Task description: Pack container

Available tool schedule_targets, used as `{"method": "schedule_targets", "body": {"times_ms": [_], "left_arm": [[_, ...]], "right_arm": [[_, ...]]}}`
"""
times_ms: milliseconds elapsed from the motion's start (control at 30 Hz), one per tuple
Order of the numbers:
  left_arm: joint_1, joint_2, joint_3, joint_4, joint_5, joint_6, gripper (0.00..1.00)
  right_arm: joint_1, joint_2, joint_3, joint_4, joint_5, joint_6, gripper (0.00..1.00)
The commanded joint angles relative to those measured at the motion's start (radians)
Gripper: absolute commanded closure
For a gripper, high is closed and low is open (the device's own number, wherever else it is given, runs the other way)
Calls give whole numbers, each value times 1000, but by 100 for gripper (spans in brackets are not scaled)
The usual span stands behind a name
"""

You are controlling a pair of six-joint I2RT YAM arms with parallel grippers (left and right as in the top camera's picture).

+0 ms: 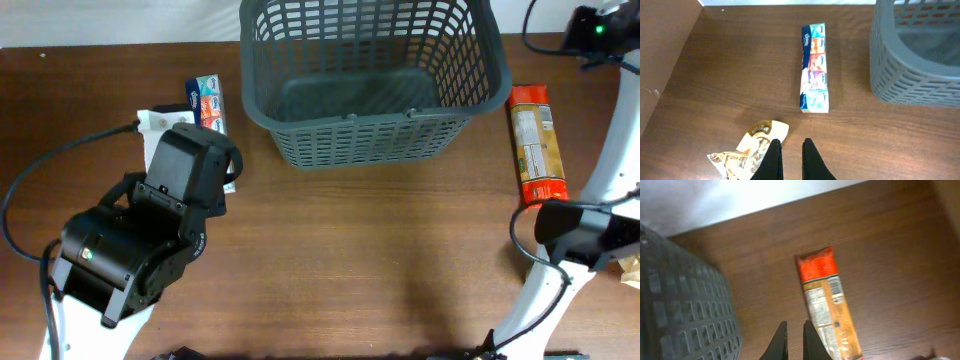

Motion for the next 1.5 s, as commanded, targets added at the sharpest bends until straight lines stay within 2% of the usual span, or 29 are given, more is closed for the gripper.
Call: {"method": "schedule_targets", "body": {"times_ms": [0, 233, 767, 1467], "left_arm": [[4, -5, 11, -18, 8, 12, 98], [4, -5, 11, -10, 8, 12, 98], [4, -5, 11, -8, 8, 11, 98], [4, -5, 11, -7, 11, 11, 98]], "right_arm": [[6, 25, -5, 3, -67, -34, 96], [12, 53, -9, 9, -213, -80, 96], [117, 64, -27, 26, -163, -88, 96], [142, 66, -100, 29, -189, -88, 96]]}}
